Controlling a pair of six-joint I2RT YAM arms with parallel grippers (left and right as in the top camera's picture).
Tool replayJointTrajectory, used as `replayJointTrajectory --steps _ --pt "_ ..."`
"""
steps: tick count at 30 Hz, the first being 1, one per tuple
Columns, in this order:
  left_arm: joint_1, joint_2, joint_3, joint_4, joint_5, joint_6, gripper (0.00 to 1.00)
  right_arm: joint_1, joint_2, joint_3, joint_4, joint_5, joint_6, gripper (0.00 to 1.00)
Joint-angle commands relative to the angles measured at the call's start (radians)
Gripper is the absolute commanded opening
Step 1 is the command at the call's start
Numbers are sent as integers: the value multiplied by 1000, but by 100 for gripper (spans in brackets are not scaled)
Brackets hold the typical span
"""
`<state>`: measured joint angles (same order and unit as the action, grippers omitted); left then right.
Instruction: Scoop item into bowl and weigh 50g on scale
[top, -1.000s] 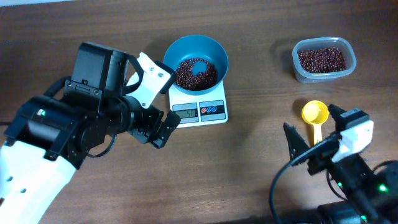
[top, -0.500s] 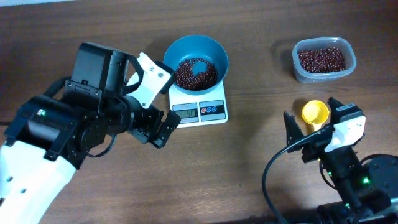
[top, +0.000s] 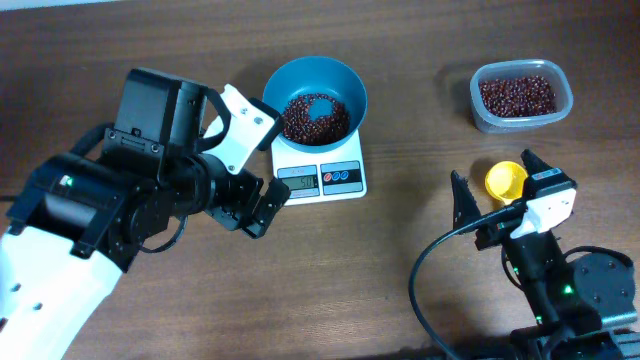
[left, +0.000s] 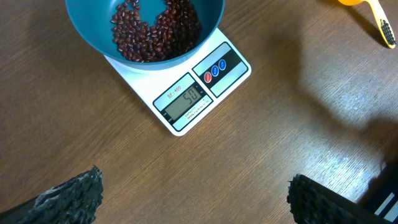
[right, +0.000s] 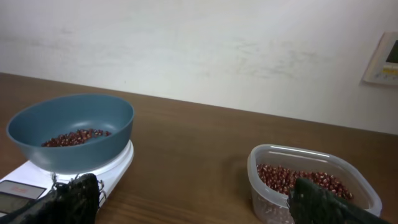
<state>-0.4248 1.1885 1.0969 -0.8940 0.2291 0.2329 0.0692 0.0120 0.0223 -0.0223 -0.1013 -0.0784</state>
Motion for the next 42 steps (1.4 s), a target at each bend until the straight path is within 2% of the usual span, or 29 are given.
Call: replayJointTrajectory --steps 1,5,42 --pt "2 2 15 -1 11 16 99 8 -9 -17 -5 9 3 99" --pt "2 2 15 -1 11 16 99 8 -9 -17 -52 35 3 99" --pt "2 2 15 -1 11 16 99 9 -8 -17 -52 43 4 99"
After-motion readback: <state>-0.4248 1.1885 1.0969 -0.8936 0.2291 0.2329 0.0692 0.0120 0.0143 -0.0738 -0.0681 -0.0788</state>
